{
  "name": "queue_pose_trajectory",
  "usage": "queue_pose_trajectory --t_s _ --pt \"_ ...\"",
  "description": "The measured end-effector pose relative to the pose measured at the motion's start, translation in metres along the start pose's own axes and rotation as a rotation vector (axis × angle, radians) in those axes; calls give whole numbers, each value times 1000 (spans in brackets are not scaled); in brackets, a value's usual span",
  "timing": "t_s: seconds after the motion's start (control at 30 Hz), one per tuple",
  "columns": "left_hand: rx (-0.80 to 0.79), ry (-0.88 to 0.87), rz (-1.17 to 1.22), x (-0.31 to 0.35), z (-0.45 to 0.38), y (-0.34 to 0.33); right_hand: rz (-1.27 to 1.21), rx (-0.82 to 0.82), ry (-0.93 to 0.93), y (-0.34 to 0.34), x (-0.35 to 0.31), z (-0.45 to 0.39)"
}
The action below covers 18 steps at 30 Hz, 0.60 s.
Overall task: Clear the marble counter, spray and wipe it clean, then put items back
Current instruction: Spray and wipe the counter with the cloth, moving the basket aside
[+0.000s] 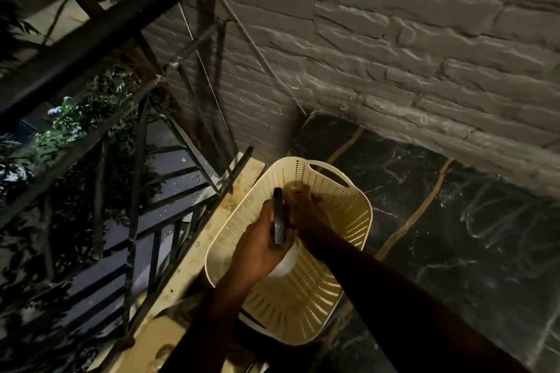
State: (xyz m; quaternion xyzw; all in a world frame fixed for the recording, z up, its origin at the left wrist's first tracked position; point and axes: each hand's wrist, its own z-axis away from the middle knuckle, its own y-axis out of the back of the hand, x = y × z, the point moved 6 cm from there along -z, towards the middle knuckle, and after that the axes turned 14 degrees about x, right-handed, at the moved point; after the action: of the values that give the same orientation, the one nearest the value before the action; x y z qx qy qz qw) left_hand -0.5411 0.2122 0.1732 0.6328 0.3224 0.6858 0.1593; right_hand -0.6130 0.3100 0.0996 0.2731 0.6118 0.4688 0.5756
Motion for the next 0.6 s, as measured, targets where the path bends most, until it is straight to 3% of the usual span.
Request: queue_pose_trajectory --t_s 0.1,0.17,0.33,0.43,0.5,0.53,0.6 --pt "29 -10 64 8 2 9 -67 110 -45 16 0 1" --pt "80 -28 126 13 4 19 -278 147 -152 29 -2 5" --pt "192 -26 206 39 7 48 -370 465 -48 105 -15 41" --pt "244 157 321 47 14 61 -595 580 -42 161 -3 71" --pt "233 352 428 58 13 66 -608 665 -29 206 17 93" --pt "230 366 445 71 13 67 -628 671 -47 222 27 104" --pt "225 188 437 131 18 57 -626 759 -109 253 66 138"
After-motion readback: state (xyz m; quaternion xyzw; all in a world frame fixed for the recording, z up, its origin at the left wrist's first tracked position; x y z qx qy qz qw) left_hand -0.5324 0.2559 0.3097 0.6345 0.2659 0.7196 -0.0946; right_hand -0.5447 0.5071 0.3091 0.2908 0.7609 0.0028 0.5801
